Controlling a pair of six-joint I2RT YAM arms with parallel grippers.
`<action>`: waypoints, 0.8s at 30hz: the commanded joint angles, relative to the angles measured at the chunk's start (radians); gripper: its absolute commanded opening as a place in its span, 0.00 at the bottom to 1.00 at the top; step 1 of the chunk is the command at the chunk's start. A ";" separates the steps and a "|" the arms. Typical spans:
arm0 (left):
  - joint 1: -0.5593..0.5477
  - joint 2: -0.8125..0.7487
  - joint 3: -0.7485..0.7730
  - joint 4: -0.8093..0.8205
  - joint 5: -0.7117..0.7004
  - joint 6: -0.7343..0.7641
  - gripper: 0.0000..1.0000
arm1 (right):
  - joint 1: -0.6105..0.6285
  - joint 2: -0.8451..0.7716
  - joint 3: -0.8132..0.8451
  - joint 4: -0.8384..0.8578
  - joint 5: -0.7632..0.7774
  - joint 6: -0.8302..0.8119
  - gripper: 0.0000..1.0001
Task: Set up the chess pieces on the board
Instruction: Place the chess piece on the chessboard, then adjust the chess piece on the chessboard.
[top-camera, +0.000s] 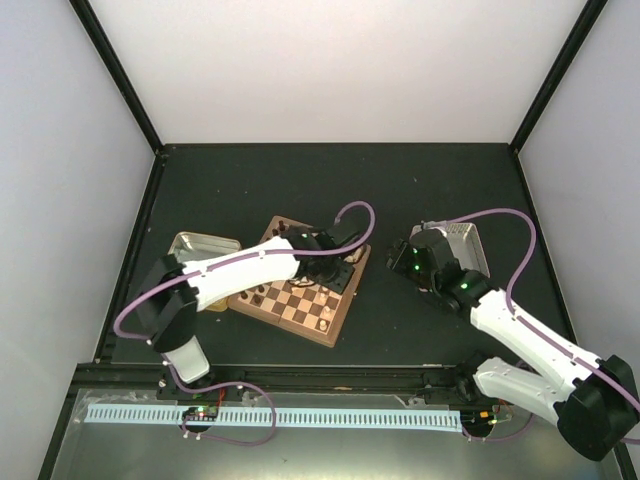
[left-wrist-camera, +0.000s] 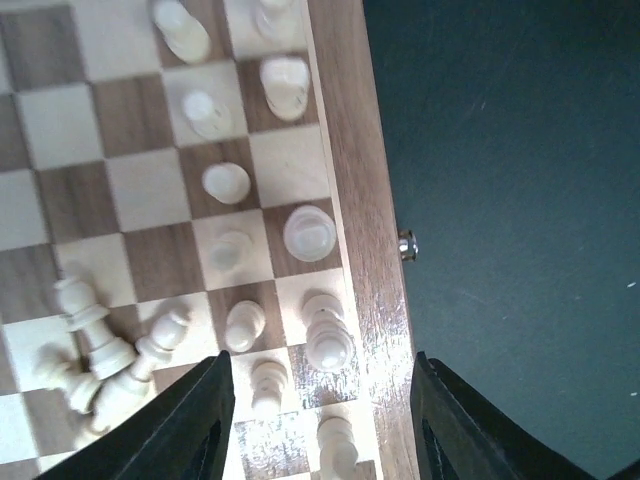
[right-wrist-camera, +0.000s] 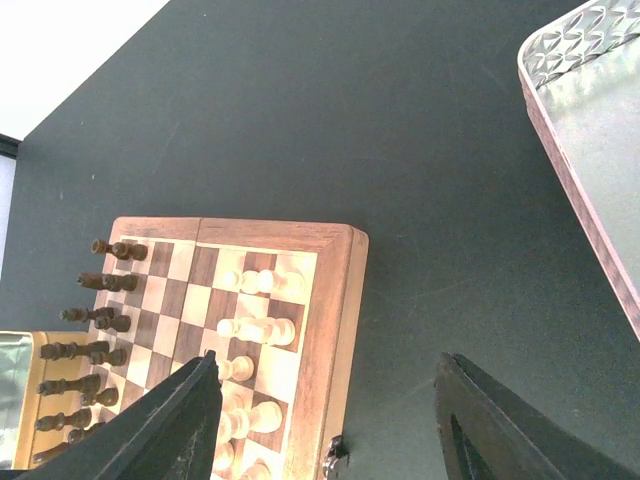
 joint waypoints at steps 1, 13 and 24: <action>0.044 -0.128 -0.049 0.054 -0.055 -0.024 0.51 | -0.011 -0.021 -0.011 0.019 0.009 0.000 0.59; 0.190 -0.222 -0.321 0.158 0.043 0.045 0.31 | -0.010 0.021 0.005 0.036 -0.037 -0.012 0.59; 0.205 -0.132 -0.340 0.209 0.021 0.063 0.30 | -0.010 0.082 0.048 0.043 -0.098 -0.051 0.56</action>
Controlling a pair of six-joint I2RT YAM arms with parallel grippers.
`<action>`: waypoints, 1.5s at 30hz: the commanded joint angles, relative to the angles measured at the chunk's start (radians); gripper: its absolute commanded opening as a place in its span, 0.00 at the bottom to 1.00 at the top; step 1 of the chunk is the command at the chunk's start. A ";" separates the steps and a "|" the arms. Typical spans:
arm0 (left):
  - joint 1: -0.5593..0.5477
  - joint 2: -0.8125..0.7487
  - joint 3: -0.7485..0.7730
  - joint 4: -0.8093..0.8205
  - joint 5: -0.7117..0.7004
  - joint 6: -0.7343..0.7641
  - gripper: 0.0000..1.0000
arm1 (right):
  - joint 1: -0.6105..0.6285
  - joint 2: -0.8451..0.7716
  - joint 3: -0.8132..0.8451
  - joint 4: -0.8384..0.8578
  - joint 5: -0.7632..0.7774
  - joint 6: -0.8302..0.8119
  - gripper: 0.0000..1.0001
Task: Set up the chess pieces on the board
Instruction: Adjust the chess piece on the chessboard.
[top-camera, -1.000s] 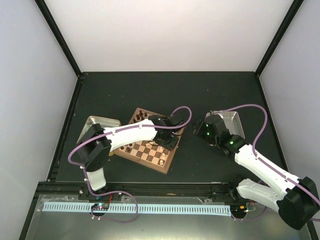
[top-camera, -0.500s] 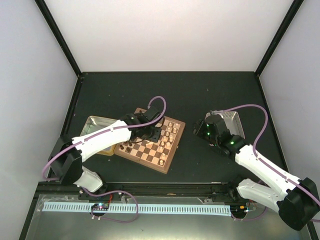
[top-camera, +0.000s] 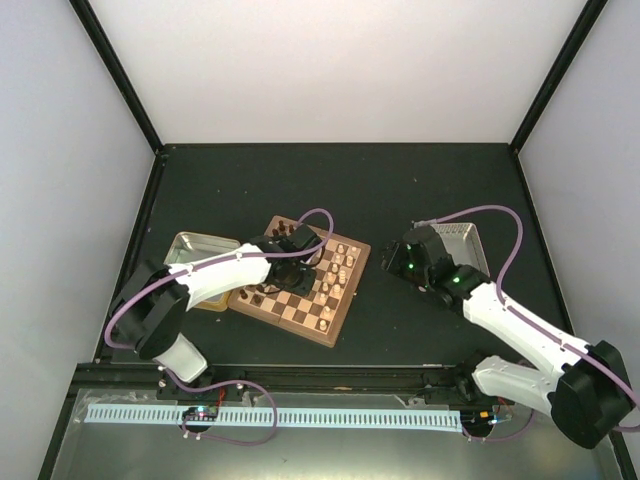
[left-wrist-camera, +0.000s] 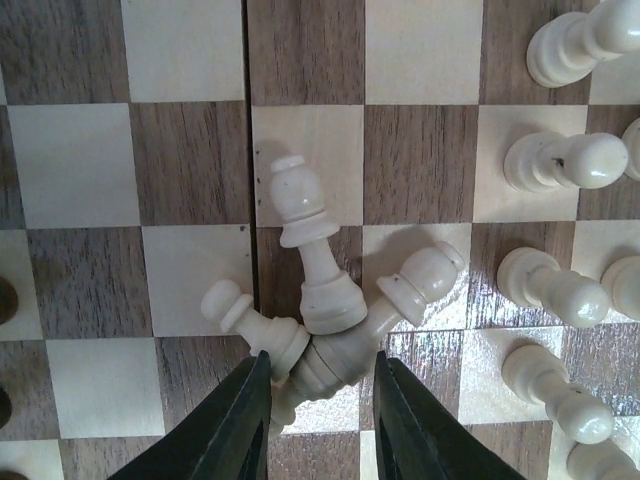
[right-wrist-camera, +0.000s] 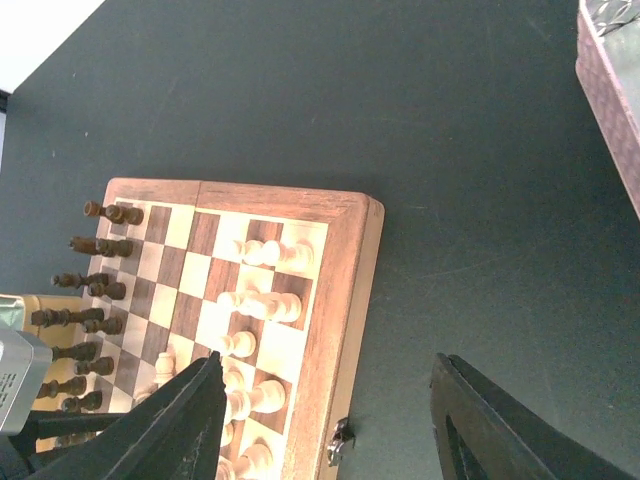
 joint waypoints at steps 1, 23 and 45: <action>0.006 0.017 0.013 0.031 -0.021 0.018 0.30 | -0.006 0.024 0.041 0.023 -0.033 -0.031 0.56; 0.006 -0.001 -0.109 0.051 -0.035 -0.029 0.09 | -0.003 0.291 0.193 0.072 -0.364 -0.186 0.52; 0.152 -0.344 -0.325 0.244 0.173 -0.151 0.15 | 0.116 0.639 0.509 -0.051 -0.504 -0.318 0.40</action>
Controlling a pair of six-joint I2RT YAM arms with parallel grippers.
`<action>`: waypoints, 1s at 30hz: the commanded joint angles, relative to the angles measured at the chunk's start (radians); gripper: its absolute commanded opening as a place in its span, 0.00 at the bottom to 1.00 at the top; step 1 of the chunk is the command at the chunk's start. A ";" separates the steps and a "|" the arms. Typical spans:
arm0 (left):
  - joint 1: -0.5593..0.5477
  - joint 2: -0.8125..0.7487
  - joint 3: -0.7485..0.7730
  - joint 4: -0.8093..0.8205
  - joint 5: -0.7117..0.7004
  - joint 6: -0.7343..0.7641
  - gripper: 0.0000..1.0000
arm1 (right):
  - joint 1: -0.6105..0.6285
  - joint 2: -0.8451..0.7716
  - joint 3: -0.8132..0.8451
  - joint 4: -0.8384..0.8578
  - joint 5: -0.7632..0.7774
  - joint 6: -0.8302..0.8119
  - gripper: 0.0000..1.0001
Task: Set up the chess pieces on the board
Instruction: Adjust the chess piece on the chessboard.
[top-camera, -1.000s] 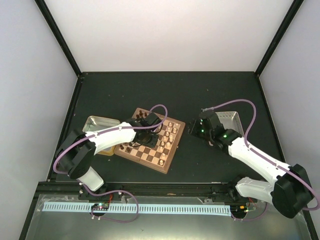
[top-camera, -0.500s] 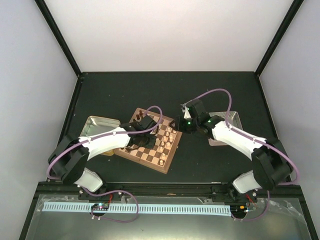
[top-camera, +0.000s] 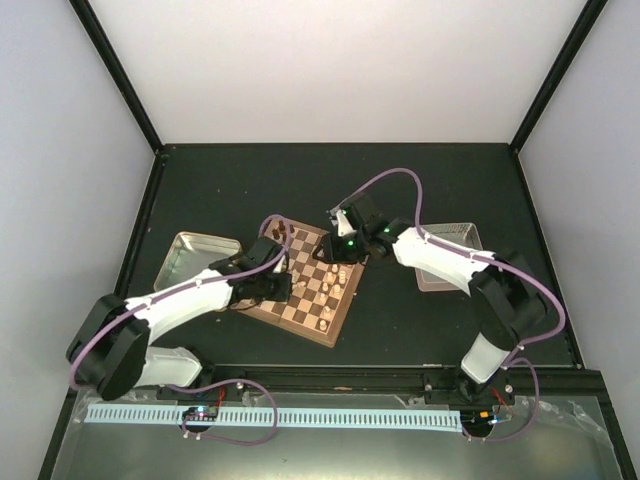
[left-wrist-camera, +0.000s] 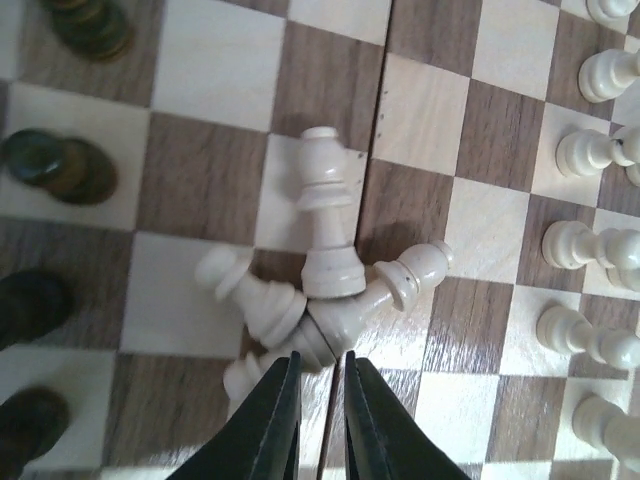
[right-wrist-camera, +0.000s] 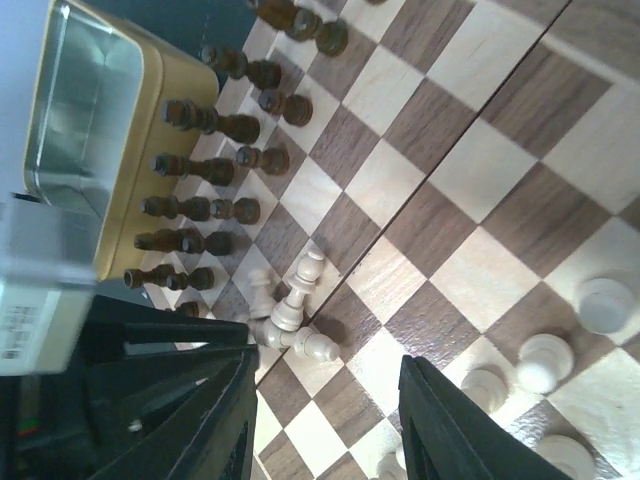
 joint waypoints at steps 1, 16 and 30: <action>0.047 -0.119 -0.032 0.011 0.072 -0.048 0.17 | 0.027 0.043 0.050 -0.036 -0.020 -0.037 0.40; 0.124 -0.241 -0.122 0.020 0.088 -0.132 0.22 | 0.146 0.235 0.237 -0.180 0.131 -0.126 0.41; 0.147 -0.175 -0.176 0.156 0.189 -0.179 0.17 | 0.183 0.357 0.325 -0.196 0.177 -0.102 0.39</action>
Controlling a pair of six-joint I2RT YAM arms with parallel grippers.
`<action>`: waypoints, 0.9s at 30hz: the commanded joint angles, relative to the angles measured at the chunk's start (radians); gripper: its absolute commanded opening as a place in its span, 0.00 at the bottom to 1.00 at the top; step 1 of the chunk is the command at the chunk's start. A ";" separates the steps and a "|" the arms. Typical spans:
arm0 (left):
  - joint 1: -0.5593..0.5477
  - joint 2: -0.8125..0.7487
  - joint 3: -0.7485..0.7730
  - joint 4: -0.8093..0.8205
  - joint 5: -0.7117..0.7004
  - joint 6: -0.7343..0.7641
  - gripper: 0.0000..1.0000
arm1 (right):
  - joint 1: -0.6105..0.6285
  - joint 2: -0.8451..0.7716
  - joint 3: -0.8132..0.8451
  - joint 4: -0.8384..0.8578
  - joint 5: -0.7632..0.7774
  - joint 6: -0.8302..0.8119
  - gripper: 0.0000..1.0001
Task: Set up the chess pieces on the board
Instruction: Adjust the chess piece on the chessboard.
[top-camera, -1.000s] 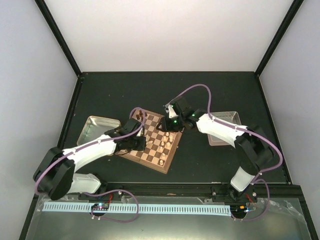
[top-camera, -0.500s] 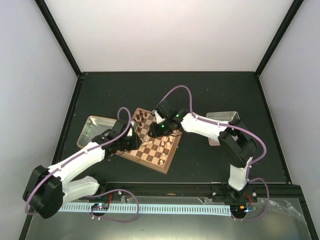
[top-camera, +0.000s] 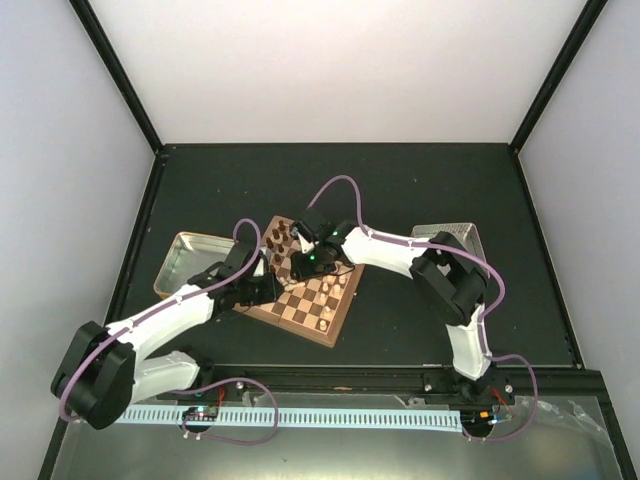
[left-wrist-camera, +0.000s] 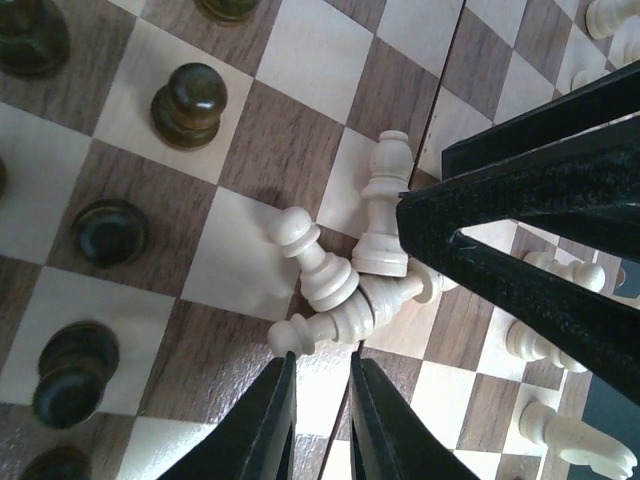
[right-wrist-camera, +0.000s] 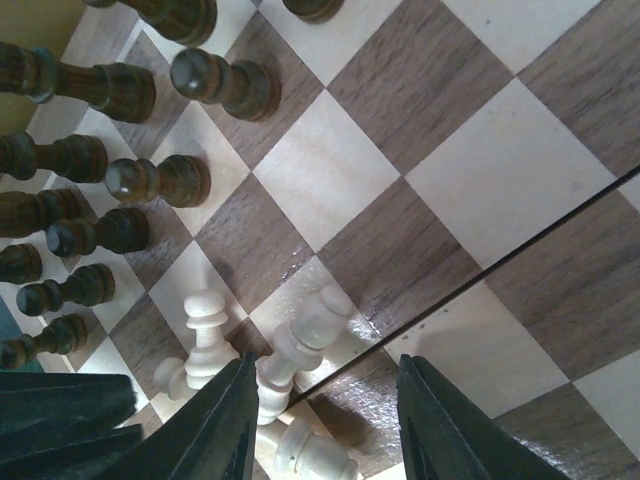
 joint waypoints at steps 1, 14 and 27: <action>0.011 0.029 -0.008 0.072 0.051 -0.018 0.16 | 0.012 0.013 0.037 -0.018 0.057 0.006 0.39; 0.029 0.030 -0.031 0.094 0.061 -0.041 0.06 | 0.037 0.064 0.099 -0.054 0.132 0.022 0.31; 0.039 0.047 -0.057 0.120 0.079 -0.049 0.05 | 0.061 0.022 0.063 -0.080 0.231 0.006 0.08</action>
